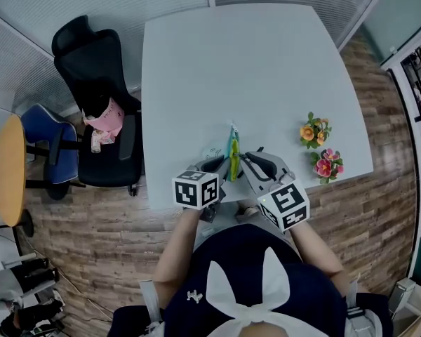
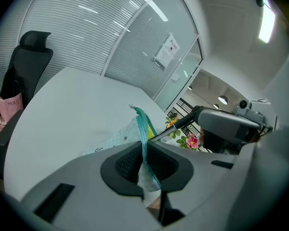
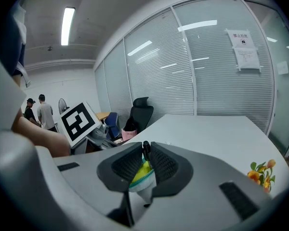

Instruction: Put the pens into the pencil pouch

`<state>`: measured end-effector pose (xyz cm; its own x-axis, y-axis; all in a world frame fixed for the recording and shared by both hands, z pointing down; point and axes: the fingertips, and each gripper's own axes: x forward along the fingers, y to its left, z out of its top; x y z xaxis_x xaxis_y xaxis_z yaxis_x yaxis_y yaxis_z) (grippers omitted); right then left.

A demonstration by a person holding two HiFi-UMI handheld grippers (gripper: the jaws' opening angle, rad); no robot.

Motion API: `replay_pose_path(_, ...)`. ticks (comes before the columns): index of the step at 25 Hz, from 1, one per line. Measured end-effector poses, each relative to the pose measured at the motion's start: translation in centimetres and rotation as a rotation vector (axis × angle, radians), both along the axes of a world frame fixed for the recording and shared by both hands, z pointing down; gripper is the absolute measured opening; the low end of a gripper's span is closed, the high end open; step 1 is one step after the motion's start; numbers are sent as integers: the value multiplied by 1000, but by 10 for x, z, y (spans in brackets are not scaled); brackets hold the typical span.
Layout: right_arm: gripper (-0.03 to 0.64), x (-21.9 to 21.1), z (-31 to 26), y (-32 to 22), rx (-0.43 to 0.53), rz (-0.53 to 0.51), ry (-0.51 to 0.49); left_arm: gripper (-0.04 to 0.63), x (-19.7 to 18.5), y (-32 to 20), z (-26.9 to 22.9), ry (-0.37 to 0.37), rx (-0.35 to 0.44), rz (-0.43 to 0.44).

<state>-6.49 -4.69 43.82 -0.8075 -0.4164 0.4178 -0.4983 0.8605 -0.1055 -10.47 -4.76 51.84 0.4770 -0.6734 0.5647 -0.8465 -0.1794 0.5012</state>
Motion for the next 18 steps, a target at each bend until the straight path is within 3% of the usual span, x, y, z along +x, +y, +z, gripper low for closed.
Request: replay_pose_path(18, 63, -31, 38, -10, -17, 9, 72, 46, -17, -4, -1, 40, 9, 21)
